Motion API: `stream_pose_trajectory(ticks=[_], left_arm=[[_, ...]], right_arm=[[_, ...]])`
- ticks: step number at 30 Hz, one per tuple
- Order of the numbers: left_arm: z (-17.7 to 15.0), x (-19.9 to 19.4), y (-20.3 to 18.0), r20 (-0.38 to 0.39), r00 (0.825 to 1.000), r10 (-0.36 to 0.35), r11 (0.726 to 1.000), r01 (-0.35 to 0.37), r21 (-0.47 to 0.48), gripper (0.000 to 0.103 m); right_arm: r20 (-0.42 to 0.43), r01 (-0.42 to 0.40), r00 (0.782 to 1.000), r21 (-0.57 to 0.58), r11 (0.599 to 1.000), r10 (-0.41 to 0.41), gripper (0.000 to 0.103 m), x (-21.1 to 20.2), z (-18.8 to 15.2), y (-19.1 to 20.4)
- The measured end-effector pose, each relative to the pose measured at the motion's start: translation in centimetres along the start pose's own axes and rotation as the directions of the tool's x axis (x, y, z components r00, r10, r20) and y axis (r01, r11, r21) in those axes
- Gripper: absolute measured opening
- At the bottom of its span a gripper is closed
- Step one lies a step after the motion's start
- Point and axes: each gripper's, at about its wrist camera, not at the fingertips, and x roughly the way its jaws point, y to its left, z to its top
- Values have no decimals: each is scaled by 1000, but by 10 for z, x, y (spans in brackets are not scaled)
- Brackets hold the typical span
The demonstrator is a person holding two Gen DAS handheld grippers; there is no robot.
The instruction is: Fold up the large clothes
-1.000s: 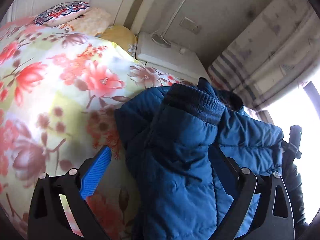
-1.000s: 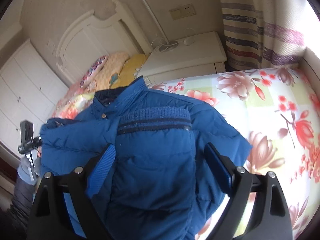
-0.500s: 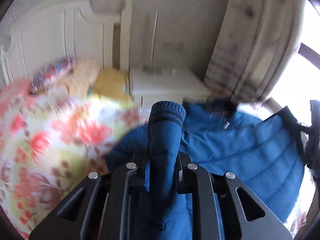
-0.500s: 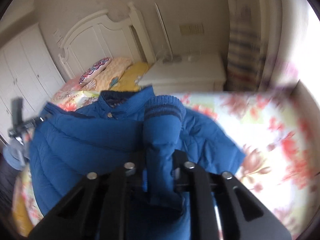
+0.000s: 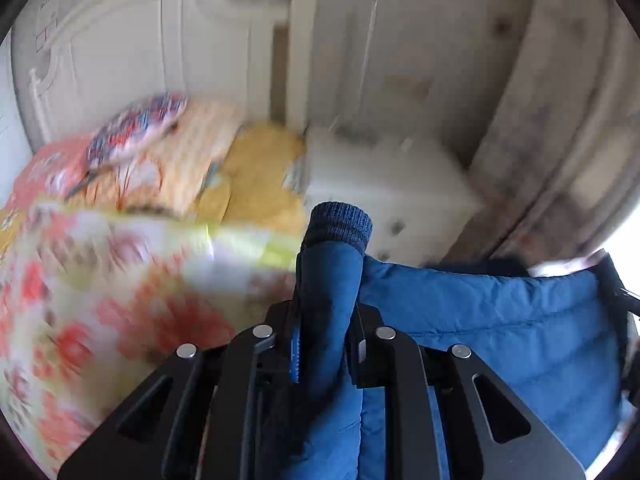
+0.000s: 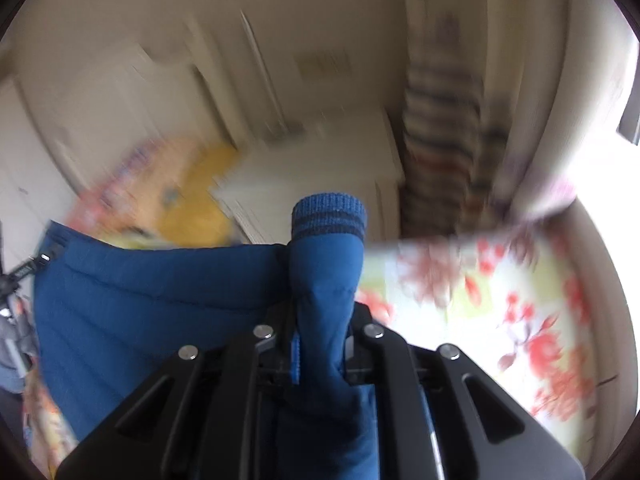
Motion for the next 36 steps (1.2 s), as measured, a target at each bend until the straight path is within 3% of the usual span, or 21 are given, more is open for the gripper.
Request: stream_pose_trajectory(ticks=[3, 5, 10, 12, 14, 15, 17, 19, 20, 21, 22, 23, 24, 25, 26, 28, 30, 34, 36], left_arm=[[-27, 41, 3, -51, 999, 10, 1000, -11, -21, 21], [-28, 41, 7, -39, 999, 3, 999, -4, -34, 21], [-30, 42, 4, -25, 998, 58, 998, -58, -14, 27], [-31, 46, 2, -31, 996, 85, 996, -86, -14, 36], [-30, 44, 5, -27, 994, 107, 994, -108, -18, 40], [-29, 40, 7, -24, 995, 94, 995, -95, -25, 41], [-28, 30, 13, -13, 999, 53, 998, -53, -45, 44], [-25, -2, 20, 71, 996, 53, 996, -47, -80, 56], [-24, -24, 21, 144, 989, 41, 995, -28, -91, 73], [-24, -41, 19, 200, 979, 29, 996, -11, -92, 98], [-25, -60, 15, 272, 962, 27, 996, -2, -90, 99], [-27, -80, 3, 354, 935, 29, 998, -4, -71, 99], [-26, -88, -7, 379, 925, 37, 999, -19, -50, 99], [-24, -91, -22, 385, 922, 45, 999, -41, -18, 99], [-22, -90, -38, 372, 927, 52, 998, -63, 18, 99], [-19, -76, -77, 314, 945, 95, 982, -140, 124, 99], [-19, -55, -110, 260, 956, 134, 959, -191, 211, 99], [-28, -18, -142, 160, 977, 143, 938, -186, 293, 99], [-30, 1, -145, 109, 982, 155, 937, -181, 298, 99]], right_arm=[[-66, 8, 998, 20, 1000, -7, 21, 45, -22, -9], [-50, -27, 998, 60, 998, 30, 21, 45, -24, -17], [-45, -4, 999, 31, 1000, 5, 27, 48, -26, -14], [-40, 8, 999, 46, 999, -6, 36, 53, -27, -17], [-41, 28, 999, 66, 997, -26, 59, 53, -29, -20], [-50, 23, 999, 76, 997, -19, 64, 51, -29, -22], [-38, -4, 999, 89, 996, 7, 65, 39, -28, -25], [66, -26, 998, 93, 995, 20, 69, 4, -25, -25], [119, -39, 993, 81, 996, 29, 72, -15, -24, -22], [203, -70, 978, 58, 996, 57, 77, -43, -22, -16], [301, -95, 950, 33, 995, 81, 98, -70, -24, -9], [389, -102, 917, 10, 995, 90, 101, -92, -27, -1], [448, -98, 889, -9, 995, 91, 101, -106, -30, 7], [483, -88, 871, -26, 996, 90, 101, -115, -32, 17], [486, -77, 870, -45, 996, 89, 101, -118, -30, 32], [402, -80, 911, -50, 996, 93, 101, -103, -21, 53], [259, -54, 964, -44, 998, 64, 101, -69, -13, 74], [150, -26, 988, -119, 993, 43, 101, -16, -21, 111], [96, 30, 995, -185, 982, -12, 99, 10, -26, 130]])
